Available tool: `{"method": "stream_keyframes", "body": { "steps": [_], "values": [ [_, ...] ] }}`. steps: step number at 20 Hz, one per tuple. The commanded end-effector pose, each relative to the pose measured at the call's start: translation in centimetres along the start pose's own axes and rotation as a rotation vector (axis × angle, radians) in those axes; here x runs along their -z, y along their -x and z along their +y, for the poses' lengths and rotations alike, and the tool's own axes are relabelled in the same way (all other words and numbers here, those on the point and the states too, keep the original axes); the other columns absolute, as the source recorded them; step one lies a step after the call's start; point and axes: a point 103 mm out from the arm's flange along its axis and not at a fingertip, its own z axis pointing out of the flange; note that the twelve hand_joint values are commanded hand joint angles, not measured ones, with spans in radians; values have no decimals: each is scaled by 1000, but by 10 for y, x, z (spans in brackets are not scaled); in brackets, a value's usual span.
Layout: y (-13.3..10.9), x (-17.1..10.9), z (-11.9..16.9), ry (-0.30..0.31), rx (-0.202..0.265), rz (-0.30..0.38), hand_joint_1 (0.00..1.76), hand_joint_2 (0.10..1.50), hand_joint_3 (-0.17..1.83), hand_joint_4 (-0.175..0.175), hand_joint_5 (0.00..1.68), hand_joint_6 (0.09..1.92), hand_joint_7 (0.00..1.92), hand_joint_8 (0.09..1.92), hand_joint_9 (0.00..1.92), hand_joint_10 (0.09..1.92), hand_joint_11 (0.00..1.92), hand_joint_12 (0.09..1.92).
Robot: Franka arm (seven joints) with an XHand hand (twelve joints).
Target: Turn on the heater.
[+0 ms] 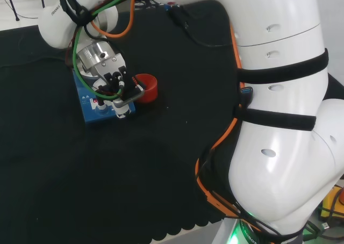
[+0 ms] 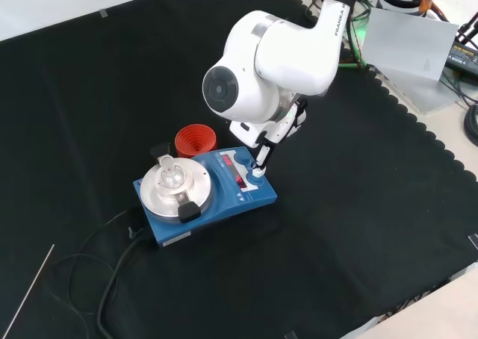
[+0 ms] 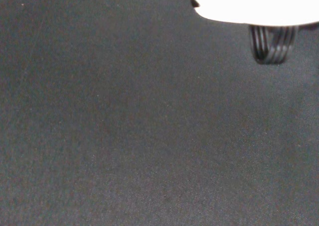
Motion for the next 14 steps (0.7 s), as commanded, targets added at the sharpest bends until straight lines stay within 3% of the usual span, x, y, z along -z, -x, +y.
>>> {"method": "stream_keyframes", "body": {
  "steps": [1, 5, 14],
  "values": [
    [3, -5, 2, -3, 6, 5, 1639, 431, 1384, -19, 406, 174, 1789, 1920, 1920, 1605, 1920, 1632],
    [4, 1, -4, 7, 15, 10, 1640, 431, 1385, -19, 407, 173, 1789, 1920, 1920, 1605, 1920, 1632],
    [17, 41, -41, 91, 7, 28, 1639, 430, 1385, -19, 414, 170, 1790, 1920, 1920, 1604, 1920, 1631]
  ]
}}
